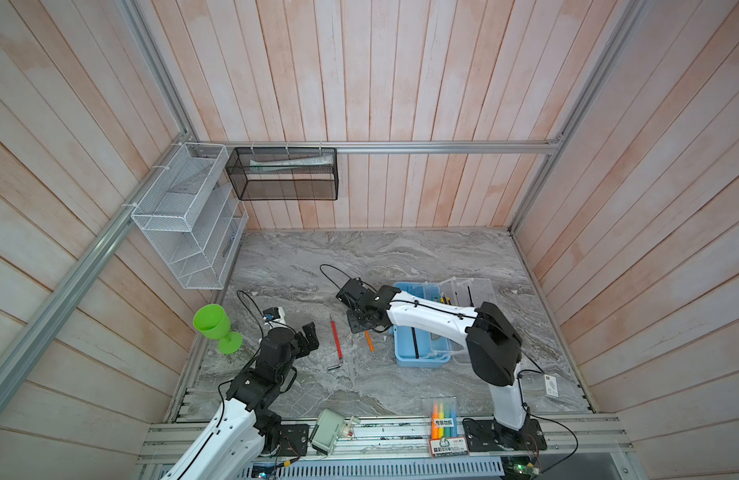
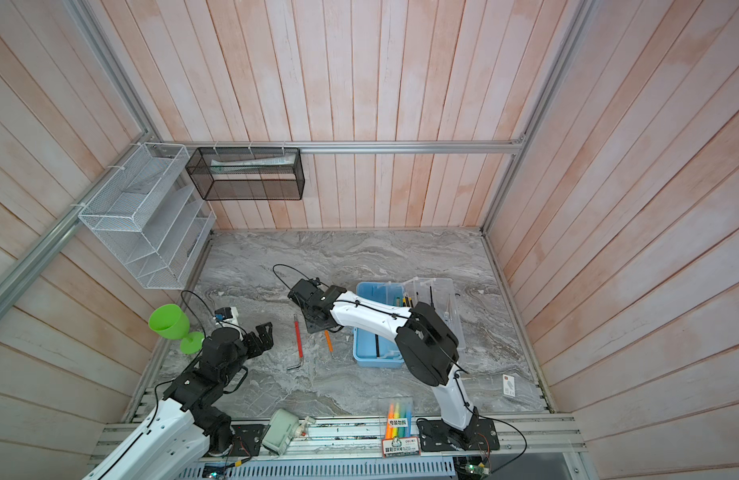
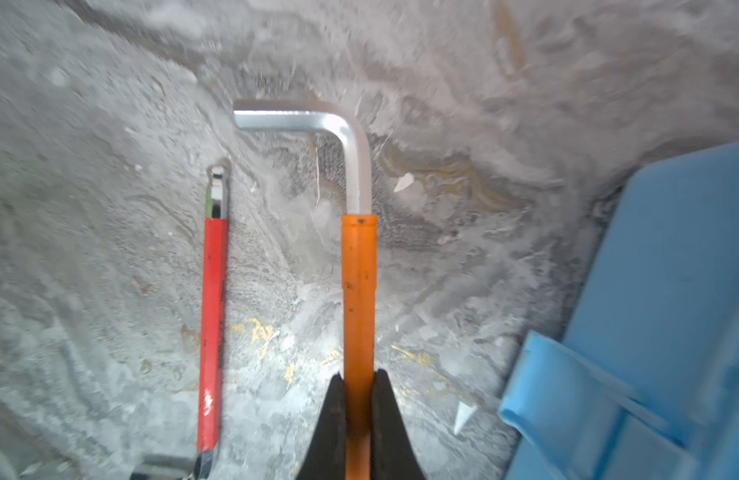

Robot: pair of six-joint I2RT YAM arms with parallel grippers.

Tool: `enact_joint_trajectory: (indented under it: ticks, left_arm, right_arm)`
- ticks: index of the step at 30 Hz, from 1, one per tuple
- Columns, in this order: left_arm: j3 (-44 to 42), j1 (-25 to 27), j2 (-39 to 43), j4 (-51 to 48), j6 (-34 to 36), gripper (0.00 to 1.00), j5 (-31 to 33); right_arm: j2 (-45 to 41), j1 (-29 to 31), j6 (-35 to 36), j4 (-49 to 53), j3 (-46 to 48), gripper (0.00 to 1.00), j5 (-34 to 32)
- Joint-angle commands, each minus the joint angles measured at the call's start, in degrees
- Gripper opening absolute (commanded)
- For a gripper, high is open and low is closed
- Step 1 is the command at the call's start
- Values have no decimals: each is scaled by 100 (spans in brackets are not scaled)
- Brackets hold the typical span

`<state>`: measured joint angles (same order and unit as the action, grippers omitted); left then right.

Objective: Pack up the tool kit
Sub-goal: 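Lift the orange hex key and carry it over the box with the right gripper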

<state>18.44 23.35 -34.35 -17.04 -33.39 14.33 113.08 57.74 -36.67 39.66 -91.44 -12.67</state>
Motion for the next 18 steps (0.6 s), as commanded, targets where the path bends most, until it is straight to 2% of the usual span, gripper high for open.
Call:
enact_joint_trajectory:
  ticks: [1, 12, 18]
  left_arm:
    - [-176, -17, 73, 205, 21, 100, -18]
    - [-301, -24, 317, 205, 5, 100, -40]
    - [-336, -24, 396, 218, 16, 100, -44]
  right_arm:
    - [-573, -201, -224, 59, 260, 0, -336]
    - [-2019, -668, -708, 265, 1543, 0, -696]
    - [-2485, -888, -915, -104, 2423, 0, -683]
